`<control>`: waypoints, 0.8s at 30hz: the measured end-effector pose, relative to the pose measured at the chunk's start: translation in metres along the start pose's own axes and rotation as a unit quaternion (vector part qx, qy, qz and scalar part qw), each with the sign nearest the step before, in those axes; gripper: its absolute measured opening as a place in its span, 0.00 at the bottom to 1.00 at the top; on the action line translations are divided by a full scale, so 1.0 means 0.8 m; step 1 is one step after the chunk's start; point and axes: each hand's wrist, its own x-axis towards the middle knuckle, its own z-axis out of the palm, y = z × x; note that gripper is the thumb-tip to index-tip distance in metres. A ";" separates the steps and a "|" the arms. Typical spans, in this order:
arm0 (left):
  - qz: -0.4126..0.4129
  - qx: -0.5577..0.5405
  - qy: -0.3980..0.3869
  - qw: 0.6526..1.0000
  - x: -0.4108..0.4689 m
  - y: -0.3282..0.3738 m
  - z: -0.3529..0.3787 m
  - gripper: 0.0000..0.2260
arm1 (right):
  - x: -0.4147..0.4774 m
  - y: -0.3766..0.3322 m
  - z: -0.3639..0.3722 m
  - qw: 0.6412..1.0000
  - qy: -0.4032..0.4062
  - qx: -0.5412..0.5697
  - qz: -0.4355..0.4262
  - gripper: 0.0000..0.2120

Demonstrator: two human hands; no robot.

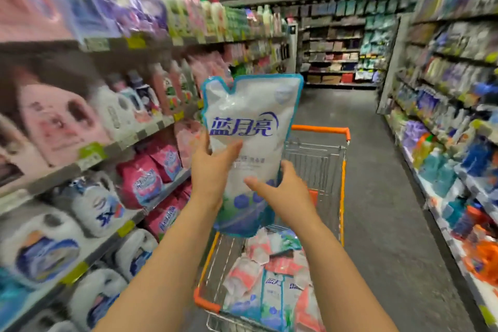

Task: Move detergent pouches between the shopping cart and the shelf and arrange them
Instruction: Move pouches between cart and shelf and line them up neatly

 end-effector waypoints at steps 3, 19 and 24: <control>0.034 -0.001 0.059 0.998 -0.004 0.040 -0.046 0.18 | -0.002 -0.041 0.051 0.997 0.019 0.052 -0.055 0.33; 0.216 0.200 0.199 0.935 0.073 0.298 -0.457 0.24 | -0.051 -0.341 0.449 0.909 -0.121 0.319 -0.238 0.19; 0.232 0.246 0.256 0.906 0.104 0.351 -0.573 0.25 | -0.057 -0.419 0.562 0.871 -0.194 0.365 -0.267 0.18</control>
